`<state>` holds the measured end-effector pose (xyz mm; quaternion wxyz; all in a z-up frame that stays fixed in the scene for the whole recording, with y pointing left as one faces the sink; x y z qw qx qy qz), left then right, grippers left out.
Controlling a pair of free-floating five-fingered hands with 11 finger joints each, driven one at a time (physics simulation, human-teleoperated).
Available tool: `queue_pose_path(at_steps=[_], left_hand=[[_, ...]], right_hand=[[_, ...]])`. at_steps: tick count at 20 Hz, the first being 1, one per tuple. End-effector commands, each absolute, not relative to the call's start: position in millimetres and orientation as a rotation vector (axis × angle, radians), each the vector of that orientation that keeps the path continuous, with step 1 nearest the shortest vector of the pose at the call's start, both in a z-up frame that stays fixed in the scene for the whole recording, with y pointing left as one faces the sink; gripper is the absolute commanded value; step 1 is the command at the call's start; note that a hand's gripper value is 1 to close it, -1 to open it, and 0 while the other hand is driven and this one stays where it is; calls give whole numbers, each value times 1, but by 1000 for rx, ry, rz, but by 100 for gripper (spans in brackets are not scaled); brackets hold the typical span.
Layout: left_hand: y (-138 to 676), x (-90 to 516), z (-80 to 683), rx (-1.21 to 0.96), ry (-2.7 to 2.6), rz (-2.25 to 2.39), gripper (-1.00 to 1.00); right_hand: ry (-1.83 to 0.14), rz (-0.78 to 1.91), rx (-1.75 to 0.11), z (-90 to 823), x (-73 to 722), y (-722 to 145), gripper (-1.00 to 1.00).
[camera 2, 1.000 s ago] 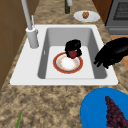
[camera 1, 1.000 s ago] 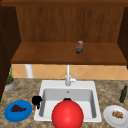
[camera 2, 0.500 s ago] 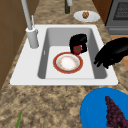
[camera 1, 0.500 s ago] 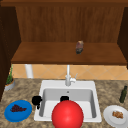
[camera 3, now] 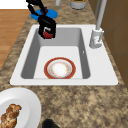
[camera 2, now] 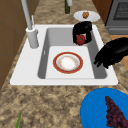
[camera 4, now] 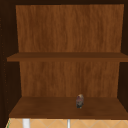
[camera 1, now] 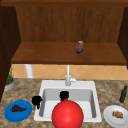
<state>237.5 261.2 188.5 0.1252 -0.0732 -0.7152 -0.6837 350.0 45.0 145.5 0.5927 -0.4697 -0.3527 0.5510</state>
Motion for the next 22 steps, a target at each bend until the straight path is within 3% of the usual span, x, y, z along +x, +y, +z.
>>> queue_pose_path(at_steps=[1,22], left_hand=[[261,237,189,-213,-2084,-1992,0],[261,237,189,-213,-2084,-1992,0]], right_hand=[[-833,1265,-1117,174,338,47,100],[-832,1264,-1141,346,285,70,100]])
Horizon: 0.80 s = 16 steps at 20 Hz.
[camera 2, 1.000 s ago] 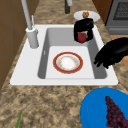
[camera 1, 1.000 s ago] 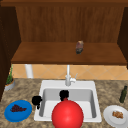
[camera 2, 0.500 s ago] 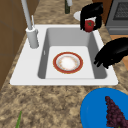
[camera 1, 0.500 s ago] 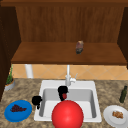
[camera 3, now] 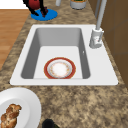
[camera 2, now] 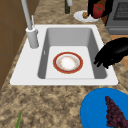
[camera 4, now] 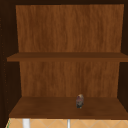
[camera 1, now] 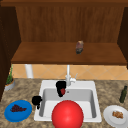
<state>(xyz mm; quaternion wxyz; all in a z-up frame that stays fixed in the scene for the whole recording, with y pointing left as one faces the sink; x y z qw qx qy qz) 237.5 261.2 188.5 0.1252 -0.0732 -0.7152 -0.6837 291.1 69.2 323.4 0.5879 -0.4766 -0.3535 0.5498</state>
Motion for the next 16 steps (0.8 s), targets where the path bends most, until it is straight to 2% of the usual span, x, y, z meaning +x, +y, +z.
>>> queue_pose_path(at_steps=[1,16], left_hand=[[261,237,189,-213,-2084,-1992,0],[261,237,189,-213,-2084,-1992,0]], right_hand=[[-832,1262,-1132,354,281,70,100],[-829,1258,-1133,475,242,80,100]])
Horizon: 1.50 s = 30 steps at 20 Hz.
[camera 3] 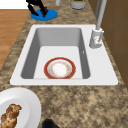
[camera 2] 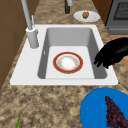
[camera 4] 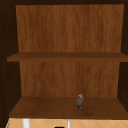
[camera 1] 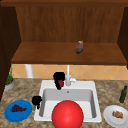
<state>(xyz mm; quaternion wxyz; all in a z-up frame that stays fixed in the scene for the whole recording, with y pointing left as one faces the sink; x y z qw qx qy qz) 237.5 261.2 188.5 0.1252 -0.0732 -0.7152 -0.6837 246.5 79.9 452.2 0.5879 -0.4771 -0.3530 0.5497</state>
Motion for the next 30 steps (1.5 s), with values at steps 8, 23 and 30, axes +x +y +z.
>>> queue_pose_path(at_steps=[8,23,30], left_hand=[[261,237,189,-213,-2084,-1992,0],[261,237,189,-213,-2084,-1992,0],[261,237,189,-213,-2084,-1992,0]], right_hand=[[-815,1278,-1120,539,234,88,100],[-766,1295,-1100,655,276,102,100],[-765,1274,-1105,687,323,101,100]])
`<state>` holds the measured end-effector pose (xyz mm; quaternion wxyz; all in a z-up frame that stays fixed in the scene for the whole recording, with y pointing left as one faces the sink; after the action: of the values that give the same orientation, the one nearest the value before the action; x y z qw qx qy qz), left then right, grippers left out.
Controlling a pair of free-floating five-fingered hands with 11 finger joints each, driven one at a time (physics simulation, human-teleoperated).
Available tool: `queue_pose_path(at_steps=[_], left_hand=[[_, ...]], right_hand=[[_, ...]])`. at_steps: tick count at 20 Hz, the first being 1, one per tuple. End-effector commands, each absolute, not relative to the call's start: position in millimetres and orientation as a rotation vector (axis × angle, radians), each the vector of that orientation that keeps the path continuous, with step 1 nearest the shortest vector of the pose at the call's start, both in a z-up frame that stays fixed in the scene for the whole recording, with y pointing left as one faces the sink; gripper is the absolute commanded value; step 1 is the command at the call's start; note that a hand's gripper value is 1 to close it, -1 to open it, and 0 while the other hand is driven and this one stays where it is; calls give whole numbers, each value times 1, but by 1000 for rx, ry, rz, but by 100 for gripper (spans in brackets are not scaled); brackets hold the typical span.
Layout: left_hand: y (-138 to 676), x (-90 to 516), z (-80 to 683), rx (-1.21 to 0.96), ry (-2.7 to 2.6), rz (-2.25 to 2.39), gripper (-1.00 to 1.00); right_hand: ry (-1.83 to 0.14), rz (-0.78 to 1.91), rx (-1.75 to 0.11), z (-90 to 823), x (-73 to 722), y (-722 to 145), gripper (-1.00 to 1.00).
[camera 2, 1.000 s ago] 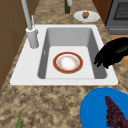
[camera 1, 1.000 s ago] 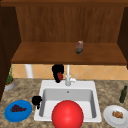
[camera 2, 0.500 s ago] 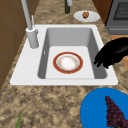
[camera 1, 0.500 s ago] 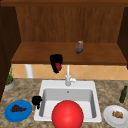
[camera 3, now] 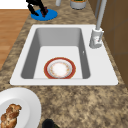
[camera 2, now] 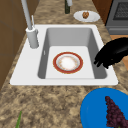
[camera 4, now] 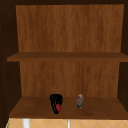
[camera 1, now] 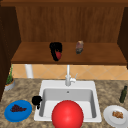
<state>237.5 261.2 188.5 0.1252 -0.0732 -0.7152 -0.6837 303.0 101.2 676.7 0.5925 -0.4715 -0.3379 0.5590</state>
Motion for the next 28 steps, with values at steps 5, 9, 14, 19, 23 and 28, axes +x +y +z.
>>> queue_pose_path(at_steps=[5,9,14,19,23,28], left_hand=[[261,237,189,-213,-2084,-1992,0],[261,237,189,-213,-2084,-1992,0],[261,237,189,-213,-2084,-1992,0],[261,237,189,-213,-2084,-1992,0],[261,237,189,-213,-2084,-1992,0],[261,237,189,-213,-2084,-1992,0]], right_hand=[[-785,1290,-1097,684,367,103,100],[-791,1296,-1097,670,401,103,100],[-793,1296,-1104,647,444,102,100],[-791,1298,-1109,616,486,102,100],[-792,1299,-1120,587,519,103,100],[-667,1361,-1049,576,559,106,100]])
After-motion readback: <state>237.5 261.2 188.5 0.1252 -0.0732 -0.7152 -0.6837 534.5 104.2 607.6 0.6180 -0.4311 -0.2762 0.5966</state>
